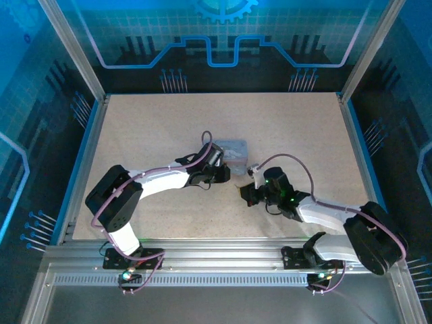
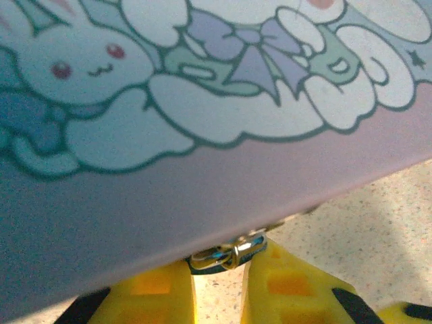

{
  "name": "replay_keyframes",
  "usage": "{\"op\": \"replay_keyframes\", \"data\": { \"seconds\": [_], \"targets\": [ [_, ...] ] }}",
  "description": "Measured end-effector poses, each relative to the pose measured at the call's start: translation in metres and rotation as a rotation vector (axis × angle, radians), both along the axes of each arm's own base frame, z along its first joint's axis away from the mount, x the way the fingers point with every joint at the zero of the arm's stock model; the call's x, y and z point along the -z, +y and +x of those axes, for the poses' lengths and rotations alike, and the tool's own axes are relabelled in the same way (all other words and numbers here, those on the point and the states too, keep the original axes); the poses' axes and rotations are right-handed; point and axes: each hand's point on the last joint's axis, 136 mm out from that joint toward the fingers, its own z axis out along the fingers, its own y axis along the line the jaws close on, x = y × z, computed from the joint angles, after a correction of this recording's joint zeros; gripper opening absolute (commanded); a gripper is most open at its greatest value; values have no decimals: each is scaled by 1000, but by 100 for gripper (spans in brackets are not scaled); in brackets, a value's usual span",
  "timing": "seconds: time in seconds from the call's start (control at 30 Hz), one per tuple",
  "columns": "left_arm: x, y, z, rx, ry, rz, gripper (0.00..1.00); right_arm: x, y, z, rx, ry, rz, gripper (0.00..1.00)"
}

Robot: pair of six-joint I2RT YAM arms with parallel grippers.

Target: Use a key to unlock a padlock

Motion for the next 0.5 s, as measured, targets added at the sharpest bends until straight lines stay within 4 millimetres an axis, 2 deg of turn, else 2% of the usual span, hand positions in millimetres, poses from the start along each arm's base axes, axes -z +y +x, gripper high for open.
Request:
{"op": "replay_keyframes", "data": {
  "seconds": [0.3, 0.4, 0.5],
  "targets": [
    [-9, -7, -1, -11, 17, -53, 16, 11, 4, 13, -8, -60, -17, 0],
    [-10, -7, -1, -13, 16, -54, 21, 9, 2, 16, -1, -73, -17, 0],
    [-14, -5, 1, -17, -3, -47, 32, 9, -4, 22, 19, -72, -17, 0]
  ]
}}
